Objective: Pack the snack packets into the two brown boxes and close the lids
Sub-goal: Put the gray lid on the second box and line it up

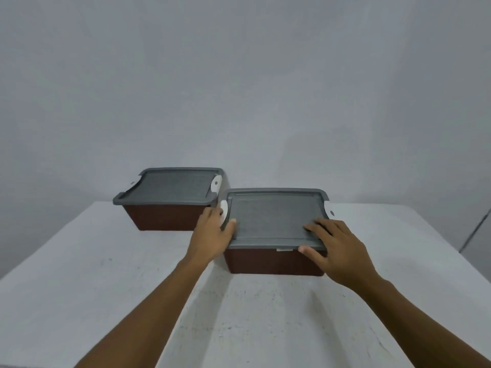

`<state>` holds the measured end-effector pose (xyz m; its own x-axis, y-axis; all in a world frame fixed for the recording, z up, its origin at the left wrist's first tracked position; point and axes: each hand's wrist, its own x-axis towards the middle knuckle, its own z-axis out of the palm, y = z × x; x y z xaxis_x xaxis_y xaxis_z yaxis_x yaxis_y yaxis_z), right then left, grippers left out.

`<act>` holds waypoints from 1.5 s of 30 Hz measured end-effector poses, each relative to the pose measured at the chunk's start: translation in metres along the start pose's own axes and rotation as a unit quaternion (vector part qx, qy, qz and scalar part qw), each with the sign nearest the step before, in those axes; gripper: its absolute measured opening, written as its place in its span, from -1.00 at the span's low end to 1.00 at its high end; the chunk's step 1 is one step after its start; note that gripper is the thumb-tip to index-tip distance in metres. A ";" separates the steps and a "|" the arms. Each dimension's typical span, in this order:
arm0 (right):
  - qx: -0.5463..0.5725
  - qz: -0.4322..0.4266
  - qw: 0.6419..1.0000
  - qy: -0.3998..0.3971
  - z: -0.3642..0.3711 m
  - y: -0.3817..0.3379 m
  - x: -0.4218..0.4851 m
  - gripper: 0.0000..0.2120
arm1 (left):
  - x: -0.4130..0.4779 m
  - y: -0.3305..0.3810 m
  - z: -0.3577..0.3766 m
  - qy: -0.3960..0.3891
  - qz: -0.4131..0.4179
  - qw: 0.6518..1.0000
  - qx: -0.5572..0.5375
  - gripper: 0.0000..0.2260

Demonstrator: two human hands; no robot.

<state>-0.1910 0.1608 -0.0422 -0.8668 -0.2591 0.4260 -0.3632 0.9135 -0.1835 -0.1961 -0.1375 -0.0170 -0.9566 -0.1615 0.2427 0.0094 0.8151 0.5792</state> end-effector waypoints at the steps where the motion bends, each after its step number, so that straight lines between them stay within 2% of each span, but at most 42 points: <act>1: -0.002 -0.003 1.000 0.003 0.001 0.001 0.002 -0.30 | -0.006 -0.001 0.003 -0.001 0.025 1.000 0.006 -0.50; 6: 0.000 -0.002 1.000 0.010 0.003 0.003 0.005 -0.32 | -0.015 0.001 0.003 0.036 0.124 0.983 0.133 -0.17; 10: 0.020 0.000 1.000 0.018 0.005 0.003 0.007 -0.31 | -0.008 0.003 -0.003 0.057 0.155 0.965 0.205 -0.16; 15: 0.034 0.006 0.999 0.040 0.008 0.003 0.012 -0.27 | -0.010 -0.009 0.005 0.002 0.186 0.951 0.248 -0.02; 20: 0.025 -0.003 0.999 0.019 0.012 0.009 0.025 -0.22 | 0.001 -0.013 0.010 0.024 0.176 0.956 0.234 -0.06; 25: 0.013 0.003 1.000 0.026 0.018 0.004 0.039 -0.25 | 0.020 -0.014 0.005 0.032 0.197 0.936 0.289 -0.13; 29: 0.000 0.004 1.000 0.014 0.024 0.000 0.060 -0.25 | 0.039 -0.018 0.000 0.012 0.179 0.917 0.356 -0.09; 33: -0.034 0.019 0.999 -0.027 0.030 -0.004 0.083 -0.22 | 0.062 -0.021 -0.001 -0.046 0.133 0.933 0.332 -0.10; 35: -0.057 0.033 0.996 -0.063 0.031 -0.006 0.095 -0.27 | 0.073 -0.022 -0.002 -0.066 0.122 0.935 0.326 -0.11; 39: -0.067 0.053 0.986 -0.146 0.029 -0.001 0.116 -0.32 | 0.090 -0.029 -0.001 -0.096 0.128 0.932 0.327 -0.12; 45: -0.082 0.034 0.986 -0.138 0.031 -0.001 0.124 -0.31 | 0.112 -0.045 -0.010 -0.121 0.175 0.917 0.338 -0.11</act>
<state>-0.3084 0.1182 -0.0164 -0.9556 -0.2497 0.1562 -0.2598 0.9645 -0.0475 -0.3007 -0.1976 -0.0085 -0.9667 0.2375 0.0948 0.2238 0.9651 -0.1357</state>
